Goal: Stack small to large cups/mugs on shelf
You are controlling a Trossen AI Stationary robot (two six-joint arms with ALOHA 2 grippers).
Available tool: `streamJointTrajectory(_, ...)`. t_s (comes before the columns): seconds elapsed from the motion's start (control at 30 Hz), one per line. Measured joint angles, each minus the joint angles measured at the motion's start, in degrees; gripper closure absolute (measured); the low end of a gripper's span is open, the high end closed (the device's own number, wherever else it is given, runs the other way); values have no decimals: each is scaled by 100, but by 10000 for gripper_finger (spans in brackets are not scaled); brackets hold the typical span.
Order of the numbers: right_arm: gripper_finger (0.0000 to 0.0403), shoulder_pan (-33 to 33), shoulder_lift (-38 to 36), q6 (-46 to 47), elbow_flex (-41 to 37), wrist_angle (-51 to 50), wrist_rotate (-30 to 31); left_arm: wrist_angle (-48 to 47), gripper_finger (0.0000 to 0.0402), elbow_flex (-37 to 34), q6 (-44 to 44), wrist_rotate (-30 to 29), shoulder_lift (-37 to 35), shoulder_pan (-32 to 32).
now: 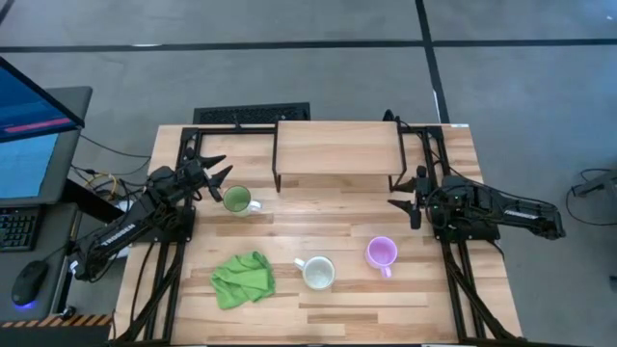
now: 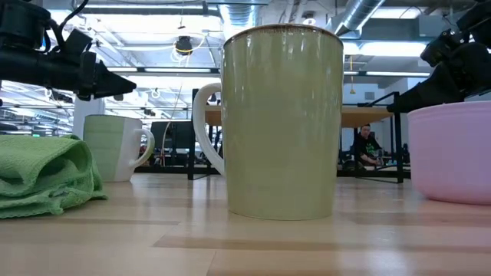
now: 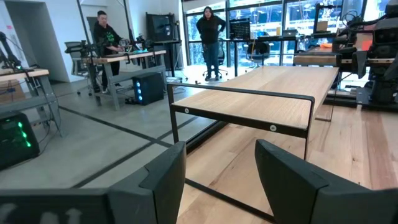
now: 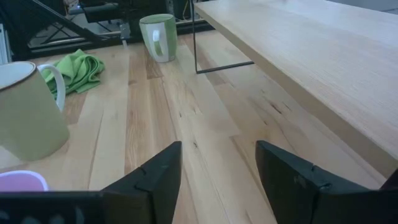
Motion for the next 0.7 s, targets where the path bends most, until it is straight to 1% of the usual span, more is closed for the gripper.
streamJointTrajectory(0.4,178,1,0,-14,0,0,1,1,216,0,-2,0,2,1)
streamJointTrajectory(0.6,178,0,-1,-1321,0,0,1,1,216,0,0,0,2,1)
streamJointTrajectory(0.7,178,2,-1,-1504,1,1,1,1,216,0,0,0,1,1)
